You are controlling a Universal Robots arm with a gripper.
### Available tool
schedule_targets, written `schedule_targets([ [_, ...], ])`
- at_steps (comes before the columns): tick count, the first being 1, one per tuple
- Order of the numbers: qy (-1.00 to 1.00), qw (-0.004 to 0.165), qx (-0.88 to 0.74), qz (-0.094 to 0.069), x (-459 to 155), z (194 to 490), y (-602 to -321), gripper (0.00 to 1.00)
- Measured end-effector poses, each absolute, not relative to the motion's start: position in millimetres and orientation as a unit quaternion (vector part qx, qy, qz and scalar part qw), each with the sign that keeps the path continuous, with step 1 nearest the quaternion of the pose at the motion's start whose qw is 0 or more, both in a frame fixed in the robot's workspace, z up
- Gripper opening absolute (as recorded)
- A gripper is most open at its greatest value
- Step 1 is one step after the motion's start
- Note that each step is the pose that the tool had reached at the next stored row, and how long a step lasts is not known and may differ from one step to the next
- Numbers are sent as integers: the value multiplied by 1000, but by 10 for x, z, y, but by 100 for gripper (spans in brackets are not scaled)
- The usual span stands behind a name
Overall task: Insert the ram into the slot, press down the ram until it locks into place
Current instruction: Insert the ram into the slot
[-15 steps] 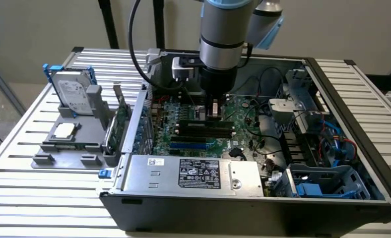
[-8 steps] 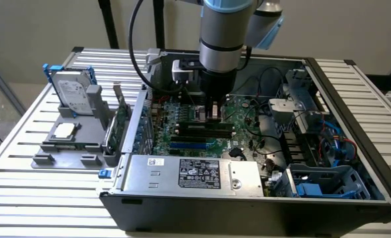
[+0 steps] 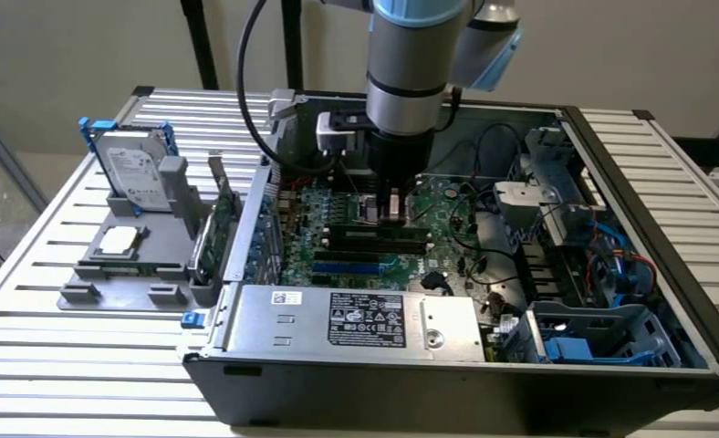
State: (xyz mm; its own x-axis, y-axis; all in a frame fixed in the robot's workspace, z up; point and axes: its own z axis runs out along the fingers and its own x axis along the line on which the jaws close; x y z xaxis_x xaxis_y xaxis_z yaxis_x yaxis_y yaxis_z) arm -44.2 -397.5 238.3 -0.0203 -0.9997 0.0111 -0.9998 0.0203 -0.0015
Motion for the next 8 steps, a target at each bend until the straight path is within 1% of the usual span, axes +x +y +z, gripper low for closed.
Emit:
schedule_targets([
  [8,-716,3,698,4,-442,2339,-3963,13],
])
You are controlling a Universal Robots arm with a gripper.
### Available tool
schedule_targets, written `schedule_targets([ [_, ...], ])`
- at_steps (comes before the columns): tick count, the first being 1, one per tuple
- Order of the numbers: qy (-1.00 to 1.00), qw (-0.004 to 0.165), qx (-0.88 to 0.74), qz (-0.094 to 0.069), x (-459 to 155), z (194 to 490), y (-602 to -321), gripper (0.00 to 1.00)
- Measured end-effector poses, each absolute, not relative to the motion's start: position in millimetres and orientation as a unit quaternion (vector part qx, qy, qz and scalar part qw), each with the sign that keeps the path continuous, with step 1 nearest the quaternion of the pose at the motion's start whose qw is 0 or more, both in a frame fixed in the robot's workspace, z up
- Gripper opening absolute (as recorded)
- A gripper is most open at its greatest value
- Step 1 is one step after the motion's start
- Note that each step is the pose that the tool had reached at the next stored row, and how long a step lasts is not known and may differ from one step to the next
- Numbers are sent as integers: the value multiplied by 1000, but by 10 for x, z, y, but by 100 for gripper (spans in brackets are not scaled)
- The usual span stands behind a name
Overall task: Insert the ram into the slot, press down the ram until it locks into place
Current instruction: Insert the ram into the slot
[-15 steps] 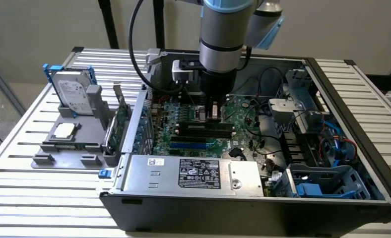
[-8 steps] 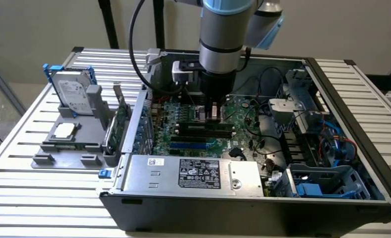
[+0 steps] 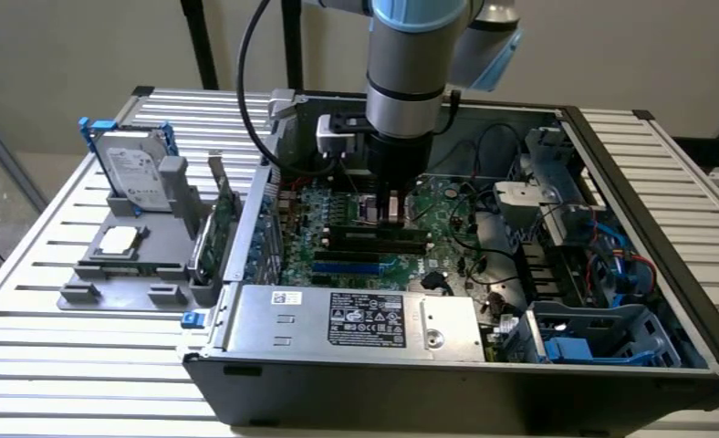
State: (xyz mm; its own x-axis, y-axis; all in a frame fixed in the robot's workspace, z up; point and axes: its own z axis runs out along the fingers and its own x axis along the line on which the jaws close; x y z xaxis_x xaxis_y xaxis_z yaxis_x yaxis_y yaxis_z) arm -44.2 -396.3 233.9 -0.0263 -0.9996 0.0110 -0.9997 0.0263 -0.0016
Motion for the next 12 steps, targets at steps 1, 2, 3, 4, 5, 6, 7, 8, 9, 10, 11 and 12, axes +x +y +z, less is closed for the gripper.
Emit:
schedule_targets([
  [1,-716,3,698,4,-442,2335,-3963,13],
  [2,-716,4,698,4,-442,2332,-3963,13],
  [3,-716,4,698,4,-442,2330,-3963,13],
  [4,-716,4,698,4,-442,2327,-3963,13],
  [5,-716,4,698,4,-442,2323,-3963,13],
  [6,-716,4,698,4,-442,2320,-3963,13],
  [7,-716,4,698,5,-442,2317,-3963,13],
  [8,-716,4,698,5,-442,2313,-3963,13],
  [9,-716,4,698,5,-442,2310,-3962,13],
  [10,-716,4,698,5,-442,2306,-3963,13],
  [11,-716,4,698,5,-442,2303,-3963,13],
  [12,-716,4,698,5,-442,2300,-3963,13],
])
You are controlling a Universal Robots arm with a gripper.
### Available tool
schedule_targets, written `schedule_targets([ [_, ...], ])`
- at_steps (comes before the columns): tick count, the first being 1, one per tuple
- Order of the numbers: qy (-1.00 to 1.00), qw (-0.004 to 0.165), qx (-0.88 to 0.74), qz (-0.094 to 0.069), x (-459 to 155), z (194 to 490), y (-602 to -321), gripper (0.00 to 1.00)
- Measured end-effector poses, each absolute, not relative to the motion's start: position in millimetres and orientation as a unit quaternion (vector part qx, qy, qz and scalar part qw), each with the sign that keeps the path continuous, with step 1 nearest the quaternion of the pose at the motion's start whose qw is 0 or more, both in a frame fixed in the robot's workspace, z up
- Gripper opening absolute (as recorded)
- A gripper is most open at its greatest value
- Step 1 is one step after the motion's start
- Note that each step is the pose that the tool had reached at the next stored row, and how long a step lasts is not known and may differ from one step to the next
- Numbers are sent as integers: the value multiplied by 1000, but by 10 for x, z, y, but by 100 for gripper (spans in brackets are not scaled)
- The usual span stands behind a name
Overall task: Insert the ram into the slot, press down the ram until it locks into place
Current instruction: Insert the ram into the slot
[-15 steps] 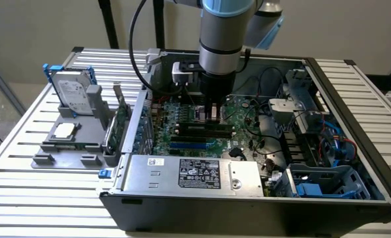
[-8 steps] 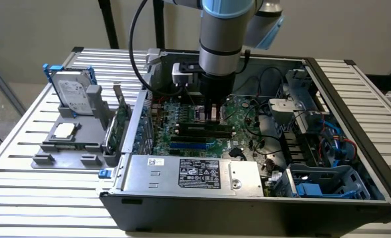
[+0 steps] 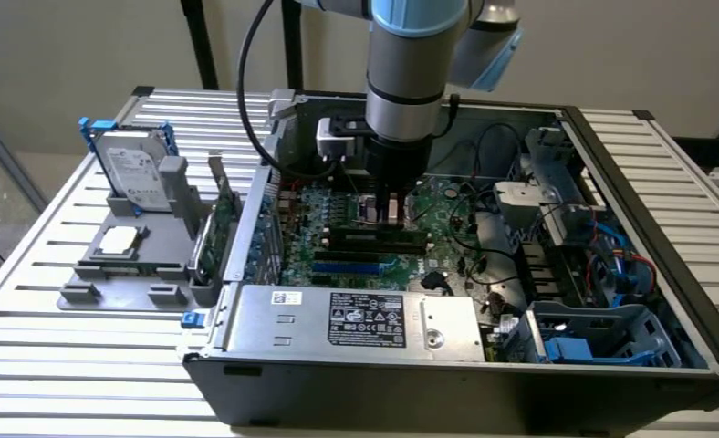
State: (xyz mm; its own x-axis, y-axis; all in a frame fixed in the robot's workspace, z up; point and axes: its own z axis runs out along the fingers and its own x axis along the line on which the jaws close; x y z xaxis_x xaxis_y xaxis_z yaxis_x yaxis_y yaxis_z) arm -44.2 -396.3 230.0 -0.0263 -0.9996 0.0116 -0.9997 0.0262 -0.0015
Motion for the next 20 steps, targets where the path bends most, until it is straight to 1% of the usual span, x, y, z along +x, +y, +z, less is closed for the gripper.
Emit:
schedule_targets([
  [18,-717,4,697,5,-442,2255,-3962,13],
  [20,-717,4,697,5,-442,2254,-3961,15],
])
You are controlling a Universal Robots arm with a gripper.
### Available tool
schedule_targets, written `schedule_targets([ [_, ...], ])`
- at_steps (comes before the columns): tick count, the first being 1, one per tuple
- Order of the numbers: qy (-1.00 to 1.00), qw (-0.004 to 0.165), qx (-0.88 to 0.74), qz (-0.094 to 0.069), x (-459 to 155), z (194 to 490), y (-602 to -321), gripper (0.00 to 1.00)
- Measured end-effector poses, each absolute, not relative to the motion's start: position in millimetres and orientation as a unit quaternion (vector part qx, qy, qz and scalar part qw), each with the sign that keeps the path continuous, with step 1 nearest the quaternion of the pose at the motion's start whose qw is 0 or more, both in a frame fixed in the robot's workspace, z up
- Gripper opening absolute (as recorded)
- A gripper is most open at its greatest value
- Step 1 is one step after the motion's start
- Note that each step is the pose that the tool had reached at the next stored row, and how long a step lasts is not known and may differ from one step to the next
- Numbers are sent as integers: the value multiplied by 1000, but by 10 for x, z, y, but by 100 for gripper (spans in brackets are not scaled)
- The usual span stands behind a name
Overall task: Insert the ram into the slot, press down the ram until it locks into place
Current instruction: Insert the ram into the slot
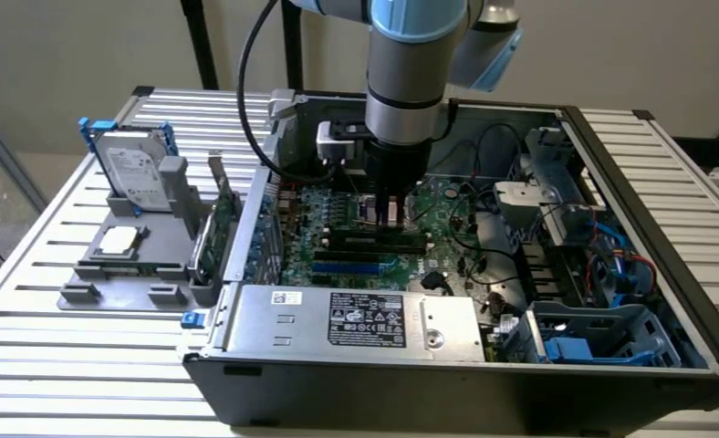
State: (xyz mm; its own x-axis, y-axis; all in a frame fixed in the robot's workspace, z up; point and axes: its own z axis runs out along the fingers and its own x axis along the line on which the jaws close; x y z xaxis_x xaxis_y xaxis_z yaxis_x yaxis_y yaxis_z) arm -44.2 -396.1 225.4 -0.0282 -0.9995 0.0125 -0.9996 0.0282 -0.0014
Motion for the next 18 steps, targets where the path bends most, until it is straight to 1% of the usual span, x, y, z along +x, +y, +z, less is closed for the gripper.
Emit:
schedule_targets([
  [1,-717,4,697,5,-442,2254,-3962,21],
  [3,-717,4,697,5,-442,2259,-3961,21],
  [4,-717,4,697,5,-442,2268,-3961,28],
  [11,-717,5,697,4,-446,2397,-3961,28],
  [12,-717,5,697,3,-447,2411,-3961,25],
  [13,-717,6,697,3,-449,2427,-3961,25],
  [15,-717,7,697,2,-450,2453,-3962,13],
  [18,-717,7,697,2,-450,2459,-3961,11],
])
